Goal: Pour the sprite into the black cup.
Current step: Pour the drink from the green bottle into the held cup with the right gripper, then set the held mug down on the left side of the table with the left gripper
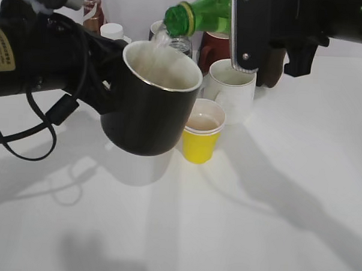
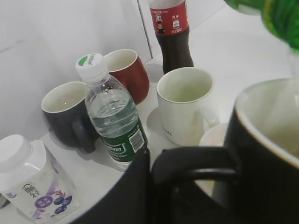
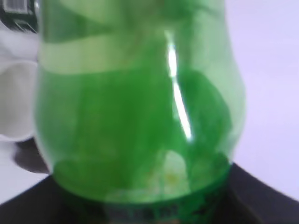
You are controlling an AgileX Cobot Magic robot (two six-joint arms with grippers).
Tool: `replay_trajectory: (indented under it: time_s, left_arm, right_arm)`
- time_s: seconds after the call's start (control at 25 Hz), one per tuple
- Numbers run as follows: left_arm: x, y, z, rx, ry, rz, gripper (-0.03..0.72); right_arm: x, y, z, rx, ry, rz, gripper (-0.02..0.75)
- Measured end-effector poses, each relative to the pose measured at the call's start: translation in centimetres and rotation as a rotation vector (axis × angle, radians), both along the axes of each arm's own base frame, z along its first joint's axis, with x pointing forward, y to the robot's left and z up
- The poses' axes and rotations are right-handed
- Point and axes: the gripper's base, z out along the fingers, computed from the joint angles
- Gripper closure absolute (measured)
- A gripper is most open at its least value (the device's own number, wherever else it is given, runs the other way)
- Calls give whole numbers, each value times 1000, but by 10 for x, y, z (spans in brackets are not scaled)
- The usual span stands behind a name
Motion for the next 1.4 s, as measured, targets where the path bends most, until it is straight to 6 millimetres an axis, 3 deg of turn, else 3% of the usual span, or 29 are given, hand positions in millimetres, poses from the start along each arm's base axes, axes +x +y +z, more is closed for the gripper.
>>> replay_trajectory:
  time_s: [0.48,0.64,0.8,0.92,1.12,1.4]
  left_arm:
    - [3,2,-1,1,2,12,651]
    - [11,11,1,-24,-12,50,651]
    - [26,25,0,-100,-38,119,651]
    - [36,38,-15,-160,-51,168,651]
    - [52,65,-62,-249,-4,307,651]
    - [77,90,-113,-378,-63,455,651]
  right_arm:
    - [-9,1,-16,307,286,-111,337]
    - [-9,-2,-21,575,470,-198,337]
    - [7,-26,-18,893,532,-286,337]
    - [15,-56,-25,1086,517,-361,337]
    - [11,-100,-56,1402,504,-421,337]
    - [1,-107,-87,1522,521,-363,337]
